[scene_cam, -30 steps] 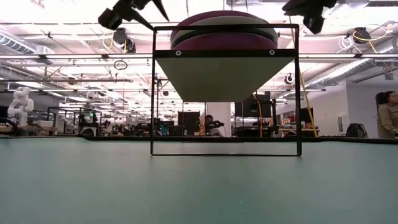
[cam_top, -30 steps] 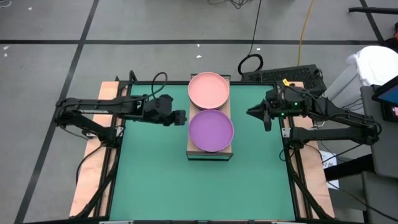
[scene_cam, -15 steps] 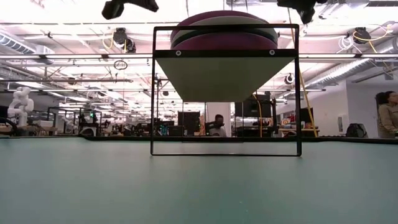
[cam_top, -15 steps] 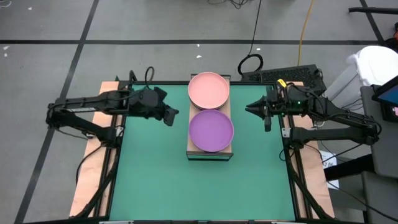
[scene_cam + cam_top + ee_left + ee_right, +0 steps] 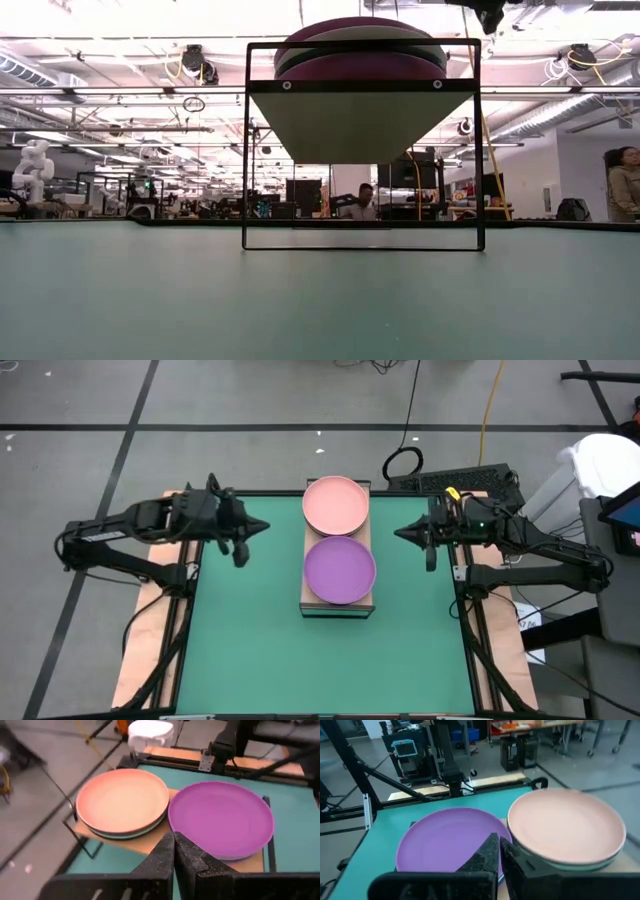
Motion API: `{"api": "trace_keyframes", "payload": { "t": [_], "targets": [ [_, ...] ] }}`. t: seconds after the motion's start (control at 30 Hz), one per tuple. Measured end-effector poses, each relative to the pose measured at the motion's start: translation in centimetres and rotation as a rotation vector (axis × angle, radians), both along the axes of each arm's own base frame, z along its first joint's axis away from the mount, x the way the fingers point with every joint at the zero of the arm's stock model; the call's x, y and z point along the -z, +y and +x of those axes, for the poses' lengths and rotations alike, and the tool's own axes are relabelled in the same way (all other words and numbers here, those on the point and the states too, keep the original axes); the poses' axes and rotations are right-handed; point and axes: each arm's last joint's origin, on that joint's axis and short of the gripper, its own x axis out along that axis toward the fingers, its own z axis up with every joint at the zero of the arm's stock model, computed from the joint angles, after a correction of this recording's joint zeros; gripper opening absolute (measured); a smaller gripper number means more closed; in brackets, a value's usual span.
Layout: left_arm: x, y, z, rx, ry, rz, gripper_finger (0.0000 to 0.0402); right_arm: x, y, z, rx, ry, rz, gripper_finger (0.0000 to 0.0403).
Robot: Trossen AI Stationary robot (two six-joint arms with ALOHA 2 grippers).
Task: Place and stack plates onto a shelf
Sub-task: Return to Home Position
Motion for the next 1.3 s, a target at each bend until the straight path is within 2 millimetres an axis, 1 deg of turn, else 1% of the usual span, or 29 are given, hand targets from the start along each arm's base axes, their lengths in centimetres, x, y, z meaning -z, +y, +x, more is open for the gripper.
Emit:
{"api": "trace_keyframes", "payload": {
  "t": [0.1, 0.2, 0.33, 0.47, 0.57, 0.7, 0.83, 0.93, 1.07, 1.17, 1.23, 1.3],
  "targets": [
    [0.4, -0.3, -1.2, 0.119, 0.008, 0.040, 0.0004, -0.5, 0.0, 0.1, -0.018, -0.039, -0.085, 0.0000],
    [1.2, -0.7, -3.0, 0.216, -0.030, 0.001, 0.0004, -0.8, 0.0, 0.2, -0.026, -0.071, -0.143, 0.0000],
    [2.1, -1.0, -5.7, 0.221, -0.123, -0.013, 0.0004, -0.9, 0.0, 0.2, -0.028, -0.070, -0.163, 0.0000],
    [3.7, -1.0, -6.8, 0.231, -0.221, 0.036, 0.0004, -0.9, -0.1, 0.2, -0.029, -0.069, -0.171, 0.0000],
    [5.5, -1.0, -7.0, 0.215, -0.308, 0.045, 0.0003, -0.9, -0.1, 0.2, -0.032, -0.067, -0.187, 0.0000],
    [7.8, -0.9, -6.5, 0.195, -0.420, -0.014, 0.0003, -0.9, -0.1, 0.2, -0.011, -0.059, -0.223, 0.0000],
    [9.8, -0.9, -5.7, 0.207, -0.462, 0.003, 0.0003, -0.9, -0.2, 0.2, 0.013, -0.057, -0.219, 0.0000],
    [11.1, -0.8, -5.0, 0.189, -0.487, 0.011, 0.0003, -0.2, -0.2, 0.3, 0.007, -0.039, -0.223, 0.0000],
    [12.0, -0.8, -4.5, 0.175, -0.516, -0.008, 0.0003, 1.3, -0.3, 0.6, 0.005, 0.003, -0.210, 0.0000],
    [12.3, -0.8, -4.3, 0.162, -0.509, -0.058, 0.0003, 2.1, -0.5, 0.9, 0.029, -0.006, -0.218, 0.0000],
    [12.4, -0.7, -4.2, 0.125, -0.514, -0.107, 0.0003, 2.6, -0.5, 1.0, 0.042, -0.006, -0.221, 0.0000],
    [12.6, -0.6, -4.1, 0.085, -0.505, -0.121, 0.0003, 3.2, -0.5, 1.0, 0.051, 0.012, -0.232, 0.0000]
  ]
}}
